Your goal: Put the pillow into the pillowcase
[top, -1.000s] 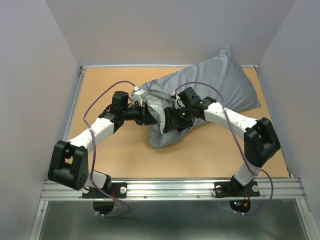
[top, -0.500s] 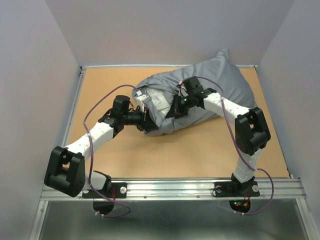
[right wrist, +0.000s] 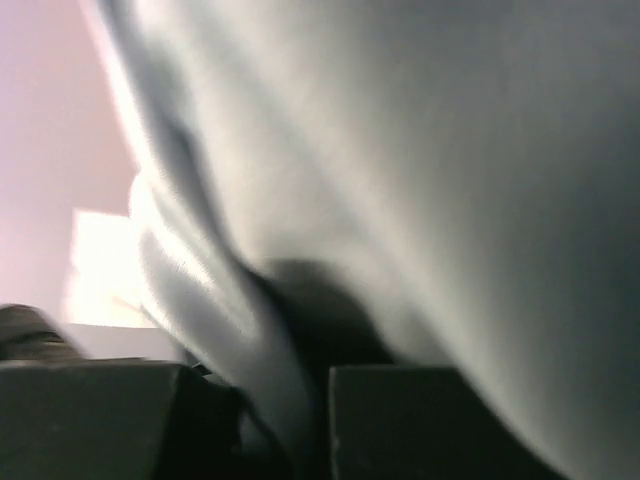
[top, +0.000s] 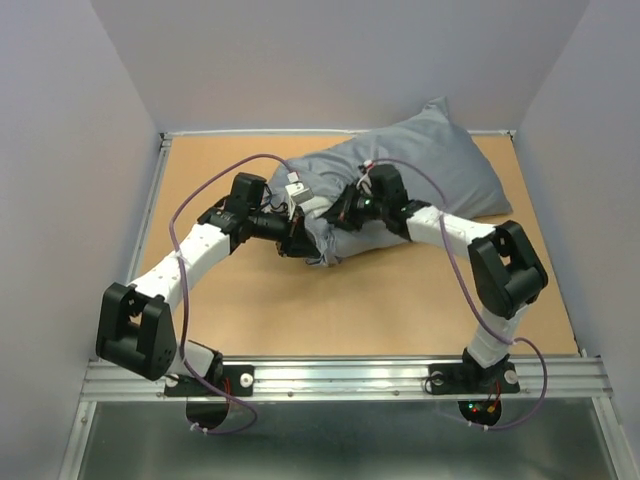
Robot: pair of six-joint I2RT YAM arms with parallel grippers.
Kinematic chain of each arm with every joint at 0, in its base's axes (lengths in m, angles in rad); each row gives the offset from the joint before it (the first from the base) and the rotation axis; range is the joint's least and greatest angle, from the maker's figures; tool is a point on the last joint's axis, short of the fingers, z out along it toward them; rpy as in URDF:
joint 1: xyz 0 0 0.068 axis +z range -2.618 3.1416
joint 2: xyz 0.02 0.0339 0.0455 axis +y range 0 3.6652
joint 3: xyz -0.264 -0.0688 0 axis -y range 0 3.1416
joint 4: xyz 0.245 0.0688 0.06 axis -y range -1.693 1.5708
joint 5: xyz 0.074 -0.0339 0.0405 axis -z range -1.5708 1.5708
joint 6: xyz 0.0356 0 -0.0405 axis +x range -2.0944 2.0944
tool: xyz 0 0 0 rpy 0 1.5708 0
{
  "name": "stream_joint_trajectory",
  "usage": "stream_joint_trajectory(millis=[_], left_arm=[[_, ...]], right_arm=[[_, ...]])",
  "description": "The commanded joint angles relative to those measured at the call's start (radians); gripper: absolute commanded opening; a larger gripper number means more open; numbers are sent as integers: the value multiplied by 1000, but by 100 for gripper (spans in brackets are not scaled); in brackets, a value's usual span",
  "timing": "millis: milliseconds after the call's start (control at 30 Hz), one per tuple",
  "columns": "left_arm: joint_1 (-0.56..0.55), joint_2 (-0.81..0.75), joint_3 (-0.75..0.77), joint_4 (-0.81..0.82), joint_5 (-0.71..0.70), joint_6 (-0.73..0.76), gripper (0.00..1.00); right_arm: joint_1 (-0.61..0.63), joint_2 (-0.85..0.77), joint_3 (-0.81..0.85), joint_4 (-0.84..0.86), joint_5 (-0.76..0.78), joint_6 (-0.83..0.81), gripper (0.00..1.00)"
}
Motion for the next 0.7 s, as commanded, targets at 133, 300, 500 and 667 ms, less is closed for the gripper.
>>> stream_joint_trajectory(millis=[133, 300, 500, 667], left_arm=[[80, -21, 103, 308, 162, -353, 0], [176, 36, 180, 241, 90, -283, 0], [182, -13, 65, 239, 45, -217, 3], [182, -80, -12, 179, 32, -112, 24]], right_arm=[[119, 150, -243, 92, 149, -261, 0], [91, 22, -218, -31, 48, -425, 4], [90, -195, -30, -207, -29, -526, 56], [90, -235, 44, -436, 31, -654, 21]])
